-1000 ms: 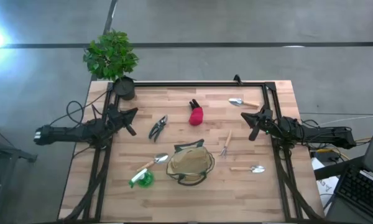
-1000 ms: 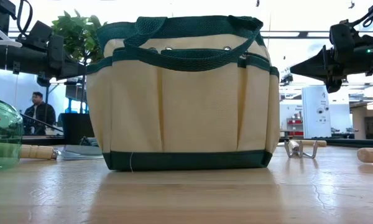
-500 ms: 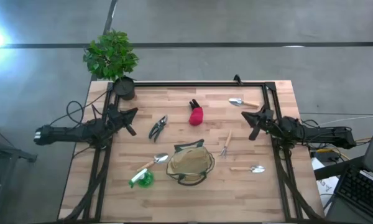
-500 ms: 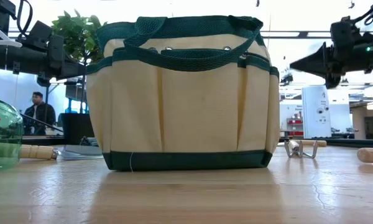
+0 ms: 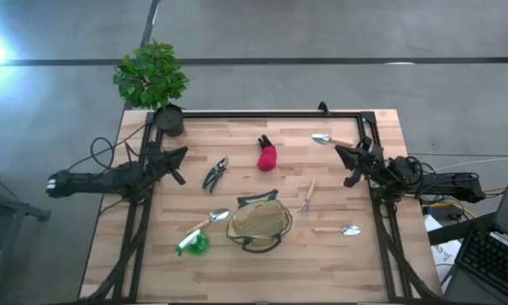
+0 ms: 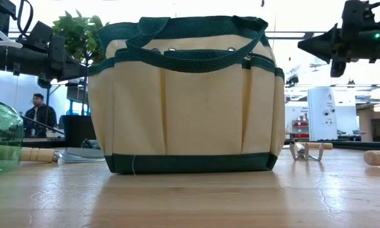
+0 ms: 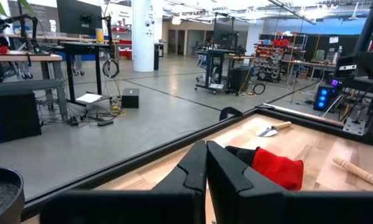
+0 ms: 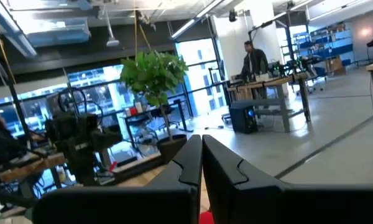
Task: Pick & Place Garden tools in Gardening bag
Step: Put the shear scissors into the gardening bag
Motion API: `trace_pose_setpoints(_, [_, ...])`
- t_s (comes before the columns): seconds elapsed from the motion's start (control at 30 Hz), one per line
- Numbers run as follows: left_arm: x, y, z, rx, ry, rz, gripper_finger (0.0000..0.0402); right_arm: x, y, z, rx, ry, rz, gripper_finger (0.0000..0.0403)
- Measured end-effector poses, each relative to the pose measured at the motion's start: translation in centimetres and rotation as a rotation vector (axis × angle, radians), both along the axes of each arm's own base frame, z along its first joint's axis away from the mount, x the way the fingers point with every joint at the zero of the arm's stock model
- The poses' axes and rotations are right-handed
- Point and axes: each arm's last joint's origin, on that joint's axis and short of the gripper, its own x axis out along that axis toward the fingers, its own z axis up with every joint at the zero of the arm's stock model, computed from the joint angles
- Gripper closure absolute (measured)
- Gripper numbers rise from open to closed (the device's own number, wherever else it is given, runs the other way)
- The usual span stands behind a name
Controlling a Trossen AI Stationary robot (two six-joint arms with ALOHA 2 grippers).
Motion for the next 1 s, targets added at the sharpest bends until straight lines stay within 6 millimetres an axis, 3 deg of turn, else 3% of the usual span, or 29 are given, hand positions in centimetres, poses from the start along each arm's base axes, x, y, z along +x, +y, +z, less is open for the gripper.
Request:
trace_pose_setpoints(0.3, [0.0, 0.0, 0.7, -0.029, -0.053, -0.01, 0.0384, -0.1, -0.2, 0.0, 0.019, -0.004, -0.059, 0.0394])
trace_pose_setpoints(0.53, [-0.2, -0.2, 3.7, -0.036, -0.062, -0.084, 0.0329, -0.1, -0.2, 0.0, 0.018, 0.001, -0.079, 0.0394])
trace_pose_setpoints(0.7, [0.0, -0.2, 5.6, -0.157, -0.011, -0.098, 0.0286, -0.1, -0.2, 0.0, 0.018, 0.001, -0.079, 0.0394])
trace_pose_setpoints(1.0, [1.5, -0.4, 10.5, -0.103, -0.009, -0.145, 0.0275, -0.1, -0.2, 0.0, 0.032, -0.007, -0.074, 0.0394])
